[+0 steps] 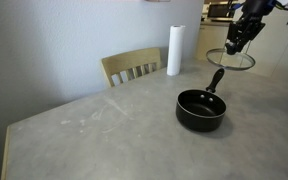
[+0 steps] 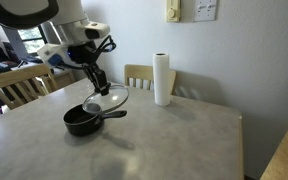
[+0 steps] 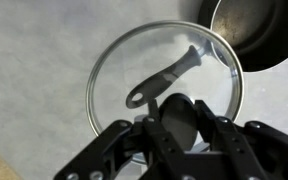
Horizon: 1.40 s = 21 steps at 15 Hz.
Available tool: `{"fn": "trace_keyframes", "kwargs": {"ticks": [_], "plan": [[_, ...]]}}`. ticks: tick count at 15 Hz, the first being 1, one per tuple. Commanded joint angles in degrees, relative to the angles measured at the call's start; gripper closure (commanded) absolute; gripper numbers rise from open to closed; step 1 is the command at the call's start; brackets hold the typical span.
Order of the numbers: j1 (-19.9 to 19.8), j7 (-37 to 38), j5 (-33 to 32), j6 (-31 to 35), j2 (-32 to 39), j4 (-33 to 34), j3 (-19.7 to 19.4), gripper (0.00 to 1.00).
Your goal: Cover the pot with the lid on the table
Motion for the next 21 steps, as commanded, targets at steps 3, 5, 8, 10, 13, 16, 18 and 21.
{"fn": "trace_keyframes", "kwargs": {"ticks": [3, 5, 8, 10, 13, 16, 18, 21], "plan": [[1.8, 2.5, -1.0, -0.6, 2.2, 0.8, 2.0, 0.86], [2.1, 2.7, -2.3, -0.6, 2.7, 0.9, 2.1, 0.86], [2.5, 3.9, -4.4, -0.2, 3.4, 1.0, 2.3, 0.86], [3.0, 5.9, -4.4, -0.2, 4.1, 1.3, 2.6, 0.86], [4.0, 9.9, -4.1, 0.4, 4.9, 1.6, 3.3, 0.86], [4.8, 13.3, -3.3, 1.7, 6.1, 2.0, 3.6, 0.86], [5.5, 15.8, -3.4, 1.5, 6.4, 2.2, 3.8, 0.86], [6.1, 17.7, -2.8, 0.6, 6.8, 2.7, 4.1, 0.86]]}}
